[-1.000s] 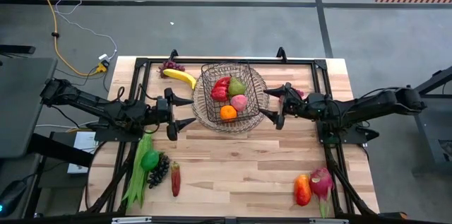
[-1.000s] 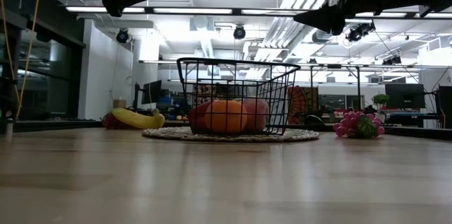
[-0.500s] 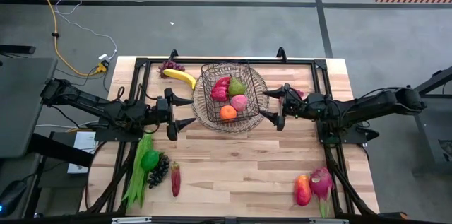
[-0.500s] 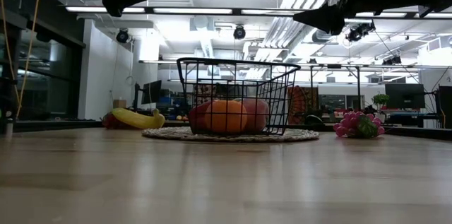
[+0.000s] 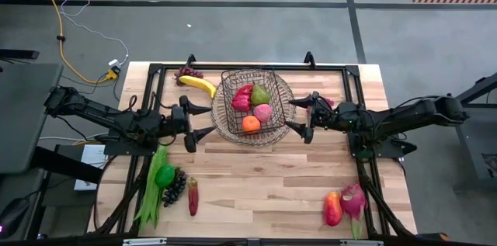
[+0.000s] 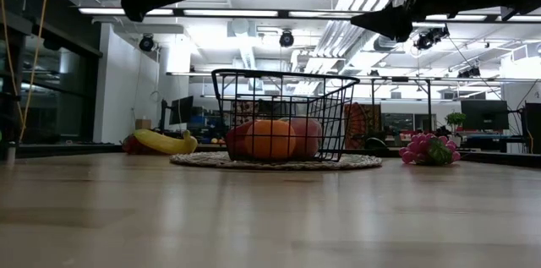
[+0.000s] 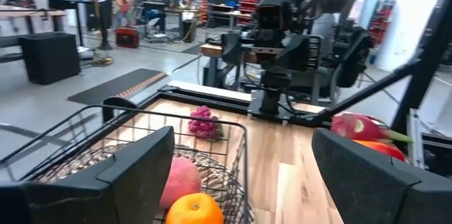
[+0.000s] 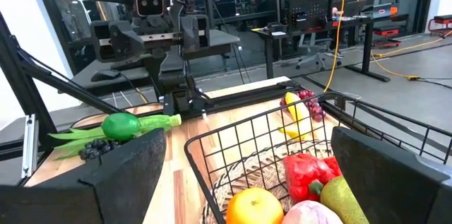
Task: Build produce basket
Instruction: Put the yellow mango into the black wire basket
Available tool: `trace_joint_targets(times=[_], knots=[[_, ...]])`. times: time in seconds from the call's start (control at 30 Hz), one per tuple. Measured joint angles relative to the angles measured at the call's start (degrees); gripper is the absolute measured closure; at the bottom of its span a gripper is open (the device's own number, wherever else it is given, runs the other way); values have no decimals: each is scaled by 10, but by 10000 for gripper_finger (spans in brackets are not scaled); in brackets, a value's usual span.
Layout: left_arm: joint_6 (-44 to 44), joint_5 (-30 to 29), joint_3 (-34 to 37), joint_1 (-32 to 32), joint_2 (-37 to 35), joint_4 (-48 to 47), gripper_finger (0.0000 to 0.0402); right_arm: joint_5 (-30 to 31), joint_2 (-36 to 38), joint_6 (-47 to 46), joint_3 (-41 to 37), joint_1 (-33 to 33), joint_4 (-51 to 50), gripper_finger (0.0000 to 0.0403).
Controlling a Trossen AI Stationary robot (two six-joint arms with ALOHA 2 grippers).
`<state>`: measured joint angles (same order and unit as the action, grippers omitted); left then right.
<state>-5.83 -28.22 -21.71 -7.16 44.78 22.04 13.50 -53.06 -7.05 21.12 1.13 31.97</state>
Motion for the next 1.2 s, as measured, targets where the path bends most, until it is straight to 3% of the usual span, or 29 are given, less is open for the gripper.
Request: trace_joint_targets(times=[0.2,0.3,0.37,0.47,0.6,0.73,1.0,1.2], knots=[[0,-4,0,0,0,0,78,0,0,-1,0,0,-9,11],[0,-4,0,0,0,0,78,15,0,-44,4,0,-21,11],[0,-4,0,0,0,0,78,31,0,-100,28,0,-84,11],[4,-4,0,0,0,0,78,22,-9,-175,98,4,-283,11],[4,-5,0,0,0,-7,78,-29,-54,-295,190,40,-541,11],[4,-6,0,0,0,-13,78,-119,-118,-437,237,106,-704,11],[0,-6,0,0,0,-12,78,-303,-236,-736,263,278,-754,11],[0,-6,0,0,0,-12,78,-301,-300,-876,336,364,-809,11]])
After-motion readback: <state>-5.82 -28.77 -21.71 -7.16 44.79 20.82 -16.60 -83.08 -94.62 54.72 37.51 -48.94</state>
